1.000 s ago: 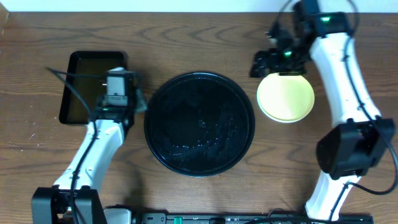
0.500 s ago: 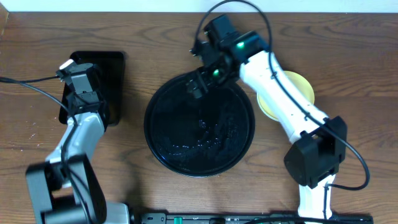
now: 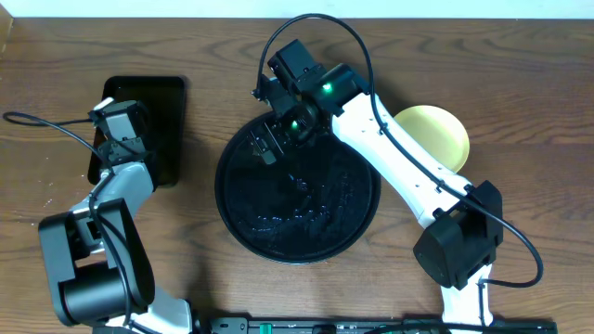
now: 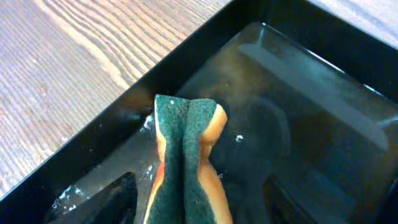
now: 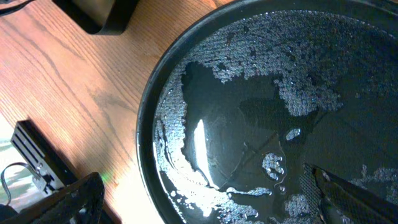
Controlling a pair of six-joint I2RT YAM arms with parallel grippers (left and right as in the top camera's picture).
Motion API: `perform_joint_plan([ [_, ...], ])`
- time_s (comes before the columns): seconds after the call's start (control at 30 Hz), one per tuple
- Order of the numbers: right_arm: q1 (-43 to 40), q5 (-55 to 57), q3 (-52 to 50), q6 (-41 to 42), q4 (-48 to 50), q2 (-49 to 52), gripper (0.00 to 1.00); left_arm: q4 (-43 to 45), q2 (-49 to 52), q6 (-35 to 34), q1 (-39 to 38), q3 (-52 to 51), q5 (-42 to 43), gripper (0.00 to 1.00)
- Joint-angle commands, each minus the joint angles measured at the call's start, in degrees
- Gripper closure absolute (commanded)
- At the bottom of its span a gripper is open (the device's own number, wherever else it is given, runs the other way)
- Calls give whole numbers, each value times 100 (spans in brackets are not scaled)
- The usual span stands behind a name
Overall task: Clean dirty plates on tray and stack at the side
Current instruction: 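Place the sponge with the left gripper into the black rectangular tray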
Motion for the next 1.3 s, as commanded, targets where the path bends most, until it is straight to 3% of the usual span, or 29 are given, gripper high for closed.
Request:
perform_joint_plan([
  [0.0,-24,-28,13,186,-31,-61,1,-205,-527,33,13,83,57,30],
  [0.13,-118,83,13,184,-125,-341,1,-702,-1318,-122,7,83,125,29],
  [0.4,-428,1971,13,597,-778,-1659,1,-1530,-3340,-673,7,83,2100,22],
  [0.53,-485,2813,13,597,-1314,-2422,1,-1985,-3866,-673,7,83,2428,22],
  [0.77,-483,3425,13,988,-2551,-3432,1,-3222,-4054,-673,9,83,2441,22],
  [1.0,-483,3346,13,999,-3335,-3692,1,-4048,-3912,-673,9,83,2441,22],
  [1.27,-483,3285,11,997,-3335,-3689,1,-4404,-3862,-673,9,83,2441,22],
])
